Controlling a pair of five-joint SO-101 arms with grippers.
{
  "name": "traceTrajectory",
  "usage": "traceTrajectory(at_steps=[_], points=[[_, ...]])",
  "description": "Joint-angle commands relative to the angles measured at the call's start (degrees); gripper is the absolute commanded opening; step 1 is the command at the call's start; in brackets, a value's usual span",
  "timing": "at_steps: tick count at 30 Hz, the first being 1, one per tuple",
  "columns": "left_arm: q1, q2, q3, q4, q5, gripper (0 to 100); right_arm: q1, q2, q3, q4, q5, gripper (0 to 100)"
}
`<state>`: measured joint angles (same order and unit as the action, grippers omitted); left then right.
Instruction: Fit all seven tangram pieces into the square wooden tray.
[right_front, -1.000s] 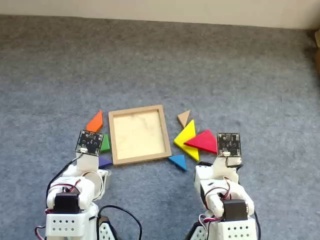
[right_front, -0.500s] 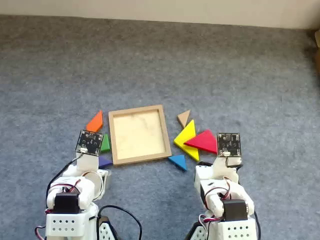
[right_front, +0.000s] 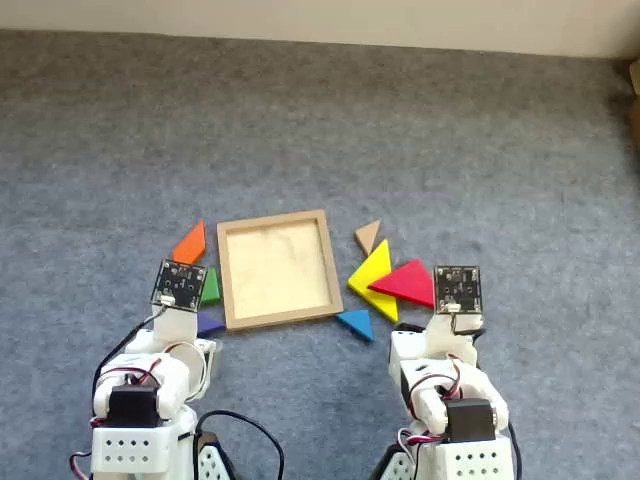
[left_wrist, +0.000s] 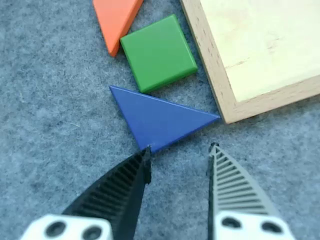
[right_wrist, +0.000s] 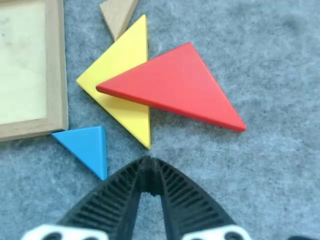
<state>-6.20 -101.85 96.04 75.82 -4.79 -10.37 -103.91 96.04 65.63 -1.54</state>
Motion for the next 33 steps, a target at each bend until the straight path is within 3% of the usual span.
traceTrajectory(at_steps=[1,23,28,33], points=[[-0.66,-2.42,1.19,0.18,0.62,19,0.48,-0.66,5.05,0.31,-0.09,0.4],[-0.66,-2.42,1.19,0.18,0.62,19,0.22,-0.48,5.05,0.48,-0.26,0.4],[-0.66,-2.42,1.19,0.18,0.62,19,0.13,-1.01,5.05,6.20,0.00,0.4],[-0.66,-2.42,1.19,0.18,0.62,19,0.66,-0.92,-1.36,6.02,8.53,0.4]])
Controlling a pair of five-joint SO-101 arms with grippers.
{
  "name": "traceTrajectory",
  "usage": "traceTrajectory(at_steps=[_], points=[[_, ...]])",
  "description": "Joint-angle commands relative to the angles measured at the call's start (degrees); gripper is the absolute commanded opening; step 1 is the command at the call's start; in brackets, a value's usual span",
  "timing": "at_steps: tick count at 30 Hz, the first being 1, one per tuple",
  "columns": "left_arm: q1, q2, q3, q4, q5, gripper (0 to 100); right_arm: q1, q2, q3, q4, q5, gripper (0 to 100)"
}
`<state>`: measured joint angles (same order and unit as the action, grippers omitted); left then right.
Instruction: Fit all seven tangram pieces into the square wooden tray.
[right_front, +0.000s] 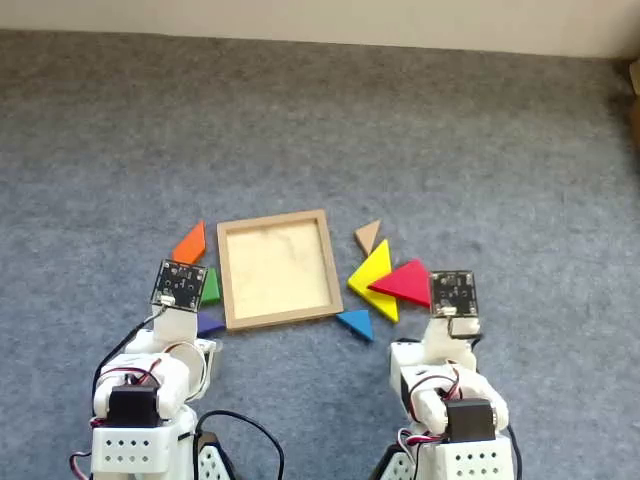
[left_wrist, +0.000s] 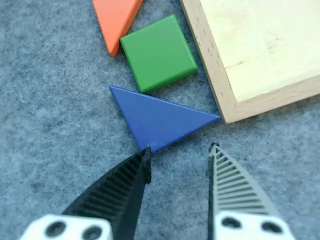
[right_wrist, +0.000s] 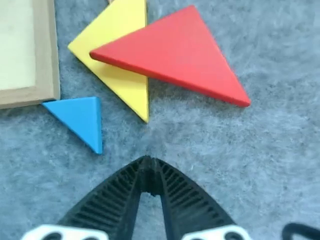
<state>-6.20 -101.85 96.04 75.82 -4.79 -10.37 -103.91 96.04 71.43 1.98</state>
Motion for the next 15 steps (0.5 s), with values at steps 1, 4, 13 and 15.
traceTrajectory(at_steps=[1,4,13,15], points=[[-0.66,-2.42,1.19,0.18,0.62,19,1.27,-0.84,-3.56,0.22,6.68,0.4],[-0.66,-2.42,1.19,0.18,0.62,19,5.32,-0.40,-9.98,0.13,5.80,0.4],[-0.66,-2.42,1.19,0.18,0.62,19,8.13,-0.31,-25.36,0.04,-6.68,0.4],[-0.66,-2.42,1.19,0.18,0.62,19,8.13,-0.22,-27.30,0.04,-8.53,0.4]])
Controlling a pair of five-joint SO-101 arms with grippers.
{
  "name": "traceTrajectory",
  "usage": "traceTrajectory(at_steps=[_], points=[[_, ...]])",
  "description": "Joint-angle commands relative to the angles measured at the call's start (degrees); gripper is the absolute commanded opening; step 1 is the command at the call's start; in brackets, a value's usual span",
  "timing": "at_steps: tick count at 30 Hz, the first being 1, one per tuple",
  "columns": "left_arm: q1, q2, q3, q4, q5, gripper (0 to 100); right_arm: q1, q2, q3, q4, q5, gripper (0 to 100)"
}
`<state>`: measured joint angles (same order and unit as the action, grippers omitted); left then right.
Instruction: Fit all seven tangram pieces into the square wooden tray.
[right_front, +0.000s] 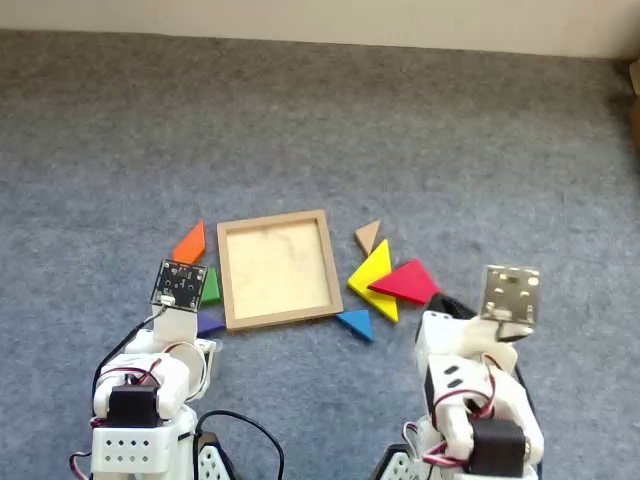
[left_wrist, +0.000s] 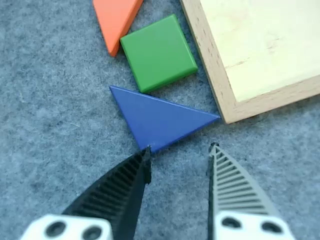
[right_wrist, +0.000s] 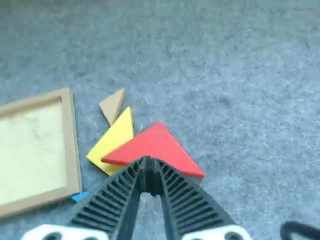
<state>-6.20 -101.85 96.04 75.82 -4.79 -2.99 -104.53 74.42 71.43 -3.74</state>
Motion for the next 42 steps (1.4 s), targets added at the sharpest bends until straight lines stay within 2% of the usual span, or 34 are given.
traceTrajectory(at_steps=[1,6,9,17,21,27,37,42], points=[[-0.66,-2.42,1.19,0.18,0.62,19,0.75,0.40,-6.20,-0.04,-3.52,0.4],[-0.66,-2.42,1.19,0.18,0.62,19,0.75,5.23,-6.81,-3.30,-6.51,0.4],[-0.66,-2.42,1.19,0.18,0.62,19,0.66,14.81,-8.48,-4.62,-8.35,0.4],[-0.66,-2.42,1.19,0.18,0.62,19,0.66,41.98,-24.04,-4.70,-11.25,0.4],[-0.66,-2.42,1.19,0.18,0.62,19,0.40,50.24,-29.14,-4.70,-9.32,0.4],[-0.66,-2.42,1.19,0.18,0.62,19,-7.25,62.64,-35.30,-5.23,-6.51,0.4],[-0.66,-2.42,1.19,0.18,0.62,19,-19.21,79.69,-40.84,-14.90,4.04,0.4],[-0.66,-2.42,1.19,0.18,0.62,19,-22.20,90.77,-46.99,-14.90,6.15,0.4]])
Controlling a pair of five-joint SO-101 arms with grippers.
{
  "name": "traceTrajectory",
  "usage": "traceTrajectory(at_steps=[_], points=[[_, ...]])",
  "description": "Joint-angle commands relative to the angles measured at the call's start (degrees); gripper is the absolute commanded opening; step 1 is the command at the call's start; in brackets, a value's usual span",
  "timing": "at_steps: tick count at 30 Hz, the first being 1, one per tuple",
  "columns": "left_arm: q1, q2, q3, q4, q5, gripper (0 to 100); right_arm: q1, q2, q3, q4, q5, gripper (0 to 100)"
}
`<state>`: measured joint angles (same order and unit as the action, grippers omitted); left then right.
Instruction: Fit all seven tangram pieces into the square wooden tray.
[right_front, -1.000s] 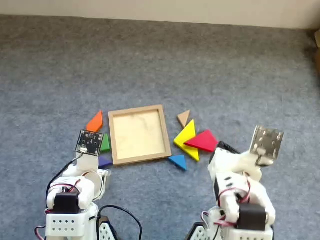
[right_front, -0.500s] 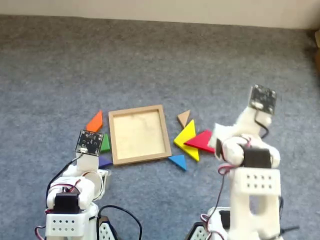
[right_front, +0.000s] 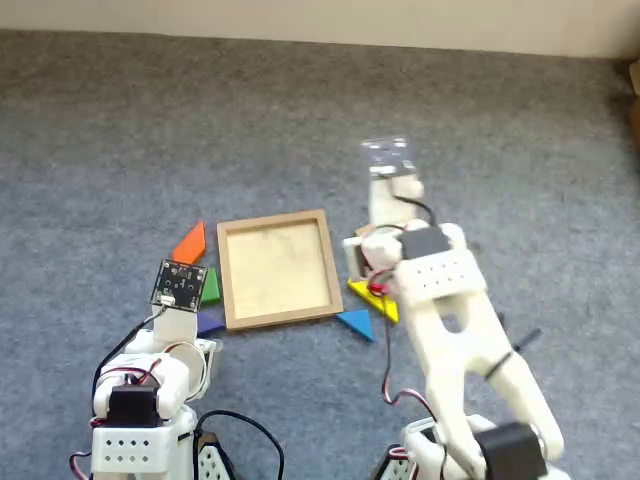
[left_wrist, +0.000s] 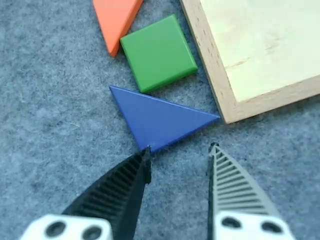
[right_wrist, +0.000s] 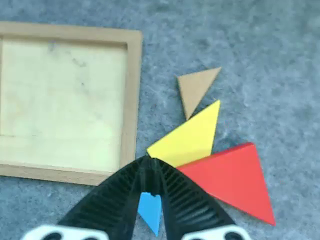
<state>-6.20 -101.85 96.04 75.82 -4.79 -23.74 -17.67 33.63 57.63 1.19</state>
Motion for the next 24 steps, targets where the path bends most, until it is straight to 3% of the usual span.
traceTrajectory(at_steps=[1,8,18,24], points=[[-0.66,-2.42,1.19,0.18,0.62,19,-1.45,6.73,-7.96,-1.10,1.23,0.4],[-0.66,-2.42,1.19,0.18,0.62,19,-1.10,22.99,-17.19,1.89,1.23,0.4],[-0.66,-2.42,1.19,0.18,0.62,19,8.04,23.78,-17.36,8.22,1.32,0.4],[-0.66,-2.42,1.19,0.18,0.62,19,12.18,23.78,-17.71,17.01,1.41,0.4]])
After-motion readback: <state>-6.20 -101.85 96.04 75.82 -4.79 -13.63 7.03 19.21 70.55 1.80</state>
